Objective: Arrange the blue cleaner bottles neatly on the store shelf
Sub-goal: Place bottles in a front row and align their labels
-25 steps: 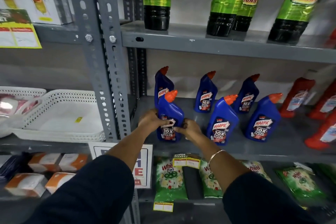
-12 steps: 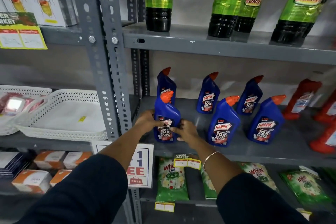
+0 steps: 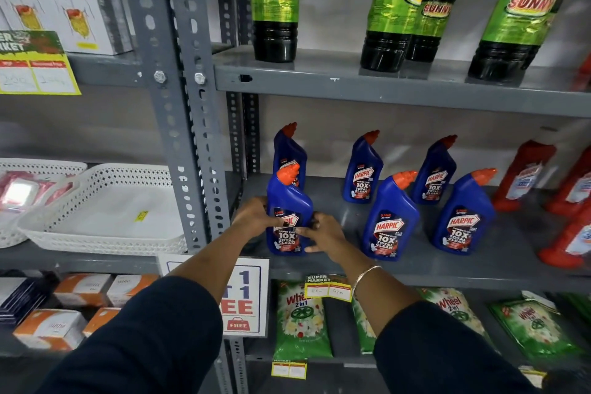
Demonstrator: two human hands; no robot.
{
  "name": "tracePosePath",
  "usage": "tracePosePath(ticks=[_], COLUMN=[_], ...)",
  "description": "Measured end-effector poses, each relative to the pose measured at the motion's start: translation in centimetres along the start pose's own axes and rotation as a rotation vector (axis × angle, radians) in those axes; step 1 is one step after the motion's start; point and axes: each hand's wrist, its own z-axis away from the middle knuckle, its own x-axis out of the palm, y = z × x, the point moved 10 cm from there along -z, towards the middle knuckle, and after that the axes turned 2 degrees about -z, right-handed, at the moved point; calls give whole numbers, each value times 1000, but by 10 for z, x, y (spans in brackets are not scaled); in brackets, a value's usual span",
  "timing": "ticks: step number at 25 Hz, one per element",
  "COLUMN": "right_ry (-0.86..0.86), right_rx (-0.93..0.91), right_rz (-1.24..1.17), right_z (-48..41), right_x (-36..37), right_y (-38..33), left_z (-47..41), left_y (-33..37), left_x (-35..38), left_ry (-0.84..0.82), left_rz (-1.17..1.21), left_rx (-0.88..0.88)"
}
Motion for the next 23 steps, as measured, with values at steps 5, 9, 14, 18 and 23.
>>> tracePosePath(ticks=[5,9,14,18,23], right_ry=[3,-6,-3,6,15], right_rx=[-1,1,3,-2,-8], right_rz=[18,19,27,43,35], right_z=[-2,-3,-3,-4,-4], right_x=[1,2,1,-1,-1], right_y=[0,0,0,0,0], left_z=[-1,-1,0,-2,-5], left_y=[-1,-1,-1,-1,-2], left_x=[-1,-2,0,1,1], left_ry=[-11,-11,-17,-22,-9], left_rz=[-3,-11,12,0,17], left_rx=[-5,4,14,30,31])
